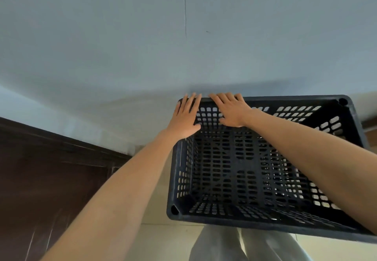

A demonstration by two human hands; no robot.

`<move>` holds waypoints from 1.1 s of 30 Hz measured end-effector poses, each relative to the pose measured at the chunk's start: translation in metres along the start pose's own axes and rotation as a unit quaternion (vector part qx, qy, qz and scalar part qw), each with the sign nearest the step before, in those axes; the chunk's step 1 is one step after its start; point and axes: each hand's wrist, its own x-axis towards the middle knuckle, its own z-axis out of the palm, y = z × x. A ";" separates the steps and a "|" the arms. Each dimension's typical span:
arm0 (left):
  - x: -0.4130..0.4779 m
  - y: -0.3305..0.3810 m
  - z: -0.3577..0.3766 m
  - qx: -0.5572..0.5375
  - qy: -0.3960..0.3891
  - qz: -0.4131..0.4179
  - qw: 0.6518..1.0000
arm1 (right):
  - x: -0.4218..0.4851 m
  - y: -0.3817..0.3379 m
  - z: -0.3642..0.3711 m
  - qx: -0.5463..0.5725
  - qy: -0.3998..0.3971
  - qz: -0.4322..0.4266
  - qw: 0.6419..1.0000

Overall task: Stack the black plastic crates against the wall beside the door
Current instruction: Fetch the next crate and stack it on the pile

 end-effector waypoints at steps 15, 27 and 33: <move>-0.141 0.014 0.046 -0.178 0.068 -0.234 0.953 | -0.011 -0.142 0.010 0.006 0.017 -0.214 0.977; -0.175 0.043 0.088 -0.220 0.170 -0.305 0.911 | -0.030 -0.153 0.035 0.034 -0.034 -0.276 0.960; -0.174 0.042 0.088 -0.188 0.165 -0.301 0.920 | -0.026 -0.152 0.037 0.049 -0.037 -0.284 0.957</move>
